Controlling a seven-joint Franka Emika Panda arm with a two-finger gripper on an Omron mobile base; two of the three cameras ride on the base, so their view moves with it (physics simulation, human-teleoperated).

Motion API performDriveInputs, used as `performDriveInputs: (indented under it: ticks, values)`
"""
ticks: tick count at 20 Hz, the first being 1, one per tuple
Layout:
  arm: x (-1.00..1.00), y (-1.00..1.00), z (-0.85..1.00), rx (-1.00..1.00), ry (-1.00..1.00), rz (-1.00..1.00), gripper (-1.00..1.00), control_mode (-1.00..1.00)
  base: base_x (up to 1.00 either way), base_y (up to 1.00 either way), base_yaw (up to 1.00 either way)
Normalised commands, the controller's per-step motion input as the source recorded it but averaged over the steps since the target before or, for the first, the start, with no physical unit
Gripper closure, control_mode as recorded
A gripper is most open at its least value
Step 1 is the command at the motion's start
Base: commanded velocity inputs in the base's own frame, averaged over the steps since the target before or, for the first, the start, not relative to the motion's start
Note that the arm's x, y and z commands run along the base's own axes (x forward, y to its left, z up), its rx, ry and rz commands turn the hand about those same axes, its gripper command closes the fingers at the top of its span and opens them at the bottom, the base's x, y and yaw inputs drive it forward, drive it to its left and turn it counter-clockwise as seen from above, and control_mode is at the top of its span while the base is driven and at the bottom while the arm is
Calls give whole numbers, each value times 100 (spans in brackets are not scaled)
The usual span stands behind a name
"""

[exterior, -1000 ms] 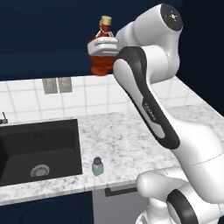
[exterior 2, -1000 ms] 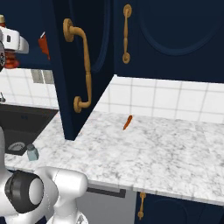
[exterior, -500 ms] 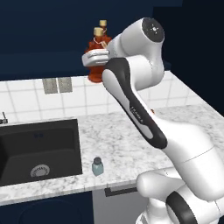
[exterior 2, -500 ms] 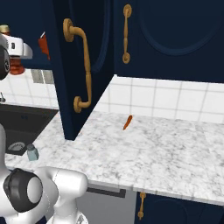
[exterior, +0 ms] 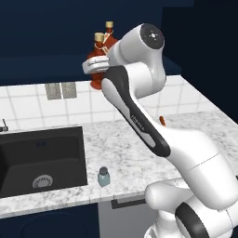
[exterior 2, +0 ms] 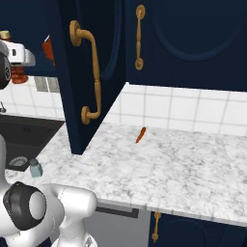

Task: Put the shaker and condiment bottle from the counter next to their counterparts in the cabinet.

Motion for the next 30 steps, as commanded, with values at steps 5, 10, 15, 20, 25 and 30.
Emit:
performDriveInputs:
  ticks: [5,10,15,20,25,30]
  values:
    - [40,7,-8,-2,6,0,100,-100,0,0,0]
    - [24,6,-3,0,1,0,100,-100,0,0,0]
    - [28,0,35,5,0,0,100,-100,0,0,0]
    - [47,0,10,0,0,0,100,-100,0,0,0]
    - [48,0,4,0,0,-2,100,-100,0,0,0]
    - [42,4,0,0,0,-1,100,-100,0,0,0]
